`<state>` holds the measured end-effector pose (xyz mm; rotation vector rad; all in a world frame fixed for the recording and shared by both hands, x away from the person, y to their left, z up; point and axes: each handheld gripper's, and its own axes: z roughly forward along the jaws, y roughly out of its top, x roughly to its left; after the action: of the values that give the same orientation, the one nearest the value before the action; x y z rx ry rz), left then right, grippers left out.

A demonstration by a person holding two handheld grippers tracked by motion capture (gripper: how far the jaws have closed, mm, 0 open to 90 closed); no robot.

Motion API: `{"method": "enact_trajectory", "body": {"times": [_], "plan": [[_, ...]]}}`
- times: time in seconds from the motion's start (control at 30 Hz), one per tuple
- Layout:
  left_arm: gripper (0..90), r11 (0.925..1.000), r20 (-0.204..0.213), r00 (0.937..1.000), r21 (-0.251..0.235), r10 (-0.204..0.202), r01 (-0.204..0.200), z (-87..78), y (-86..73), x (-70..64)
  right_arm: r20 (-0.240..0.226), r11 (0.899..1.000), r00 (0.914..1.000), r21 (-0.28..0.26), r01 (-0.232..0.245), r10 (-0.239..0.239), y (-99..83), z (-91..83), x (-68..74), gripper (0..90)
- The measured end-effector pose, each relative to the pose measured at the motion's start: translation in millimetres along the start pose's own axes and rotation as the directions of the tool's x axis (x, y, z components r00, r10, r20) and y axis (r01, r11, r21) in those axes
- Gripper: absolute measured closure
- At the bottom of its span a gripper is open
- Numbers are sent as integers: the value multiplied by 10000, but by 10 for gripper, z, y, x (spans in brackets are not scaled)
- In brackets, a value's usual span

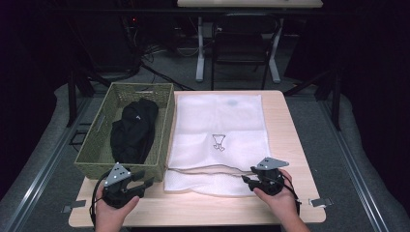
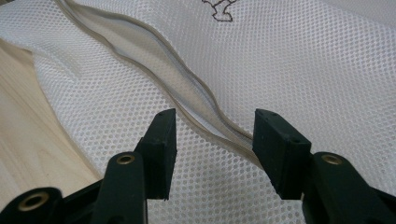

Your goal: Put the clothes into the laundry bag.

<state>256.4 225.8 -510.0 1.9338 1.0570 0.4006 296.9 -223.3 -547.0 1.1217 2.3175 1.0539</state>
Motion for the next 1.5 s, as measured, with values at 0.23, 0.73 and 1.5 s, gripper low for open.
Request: {"method": "enact_trajectory", "body": {"times": [0.23,0.73,1.5], "plan": [[525,9997,-175,9997,-149,-190,187,-38,-5,51,8,10000,10000,-15,0,0,0,-2,0,500],[501,9977,-718,9956,-356,-603,579,-121,-4,144,-3,10000,10000,-10,15,-15,-1,-1,-2,500],[466,9952,-788,9934,-572,-838,794,-192,254,238,5,10000,10000,13,21,-21,-9,7,-12,491]]}}
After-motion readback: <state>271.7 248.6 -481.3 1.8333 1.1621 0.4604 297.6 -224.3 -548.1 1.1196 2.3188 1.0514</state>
